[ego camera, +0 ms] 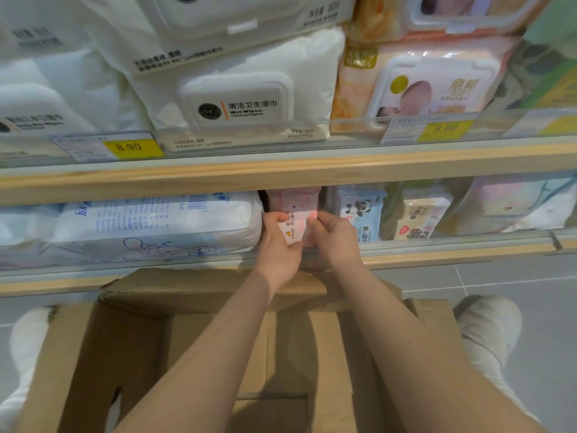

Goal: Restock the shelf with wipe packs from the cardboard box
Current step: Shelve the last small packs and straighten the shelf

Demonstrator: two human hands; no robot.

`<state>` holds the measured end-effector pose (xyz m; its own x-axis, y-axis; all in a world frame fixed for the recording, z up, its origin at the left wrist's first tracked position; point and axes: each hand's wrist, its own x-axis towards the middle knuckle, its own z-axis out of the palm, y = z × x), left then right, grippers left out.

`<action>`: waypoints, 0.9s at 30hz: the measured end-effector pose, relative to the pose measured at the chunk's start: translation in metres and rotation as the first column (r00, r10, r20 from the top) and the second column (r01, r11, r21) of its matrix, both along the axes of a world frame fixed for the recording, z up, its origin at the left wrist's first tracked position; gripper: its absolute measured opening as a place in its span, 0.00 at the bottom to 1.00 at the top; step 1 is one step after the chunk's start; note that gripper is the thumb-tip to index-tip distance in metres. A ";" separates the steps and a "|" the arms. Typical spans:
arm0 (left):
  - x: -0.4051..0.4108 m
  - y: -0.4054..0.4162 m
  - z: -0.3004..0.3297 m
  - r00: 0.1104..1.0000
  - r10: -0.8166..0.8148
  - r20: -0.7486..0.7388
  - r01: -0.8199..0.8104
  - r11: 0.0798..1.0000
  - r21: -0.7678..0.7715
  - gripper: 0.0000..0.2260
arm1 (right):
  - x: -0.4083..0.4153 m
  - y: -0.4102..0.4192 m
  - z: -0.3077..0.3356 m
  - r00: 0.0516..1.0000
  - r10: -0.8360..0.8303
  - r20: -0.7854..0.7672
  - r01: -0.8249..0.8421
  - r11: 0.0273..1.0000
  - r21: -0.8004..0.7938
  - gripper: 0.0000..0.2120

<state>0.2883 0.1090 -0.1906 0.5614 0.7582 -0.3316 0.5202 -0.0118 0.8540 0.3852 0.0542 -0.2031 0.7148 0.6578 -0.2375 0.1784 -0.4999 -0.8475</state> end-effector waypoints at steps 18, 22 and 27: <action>-0.030 -0.031 0.154 0.975 -0.192 -0.111 0.221 0.876 0.430 0.19 | 0.003 -0.089 0.163 0.966 0.121 0.227 -0.111 0.992 -0.058 0.22; -0.019 -0.054 0.202 0.962 -0.274 -0.024 0.245 0.817 0.521 0.20 | 0.011 -0.110 0.216 0.945 0.089 0.313 -0.096 0.995 0.006 0.22; 0.017 -0.083 0.251 0.914 -0.404 -0.032 0.322 0.677 0.662 0.21 | 0.043 -0.142 0.267 0.827 0.070 0.557 -0.109 0.993 0.038 0.25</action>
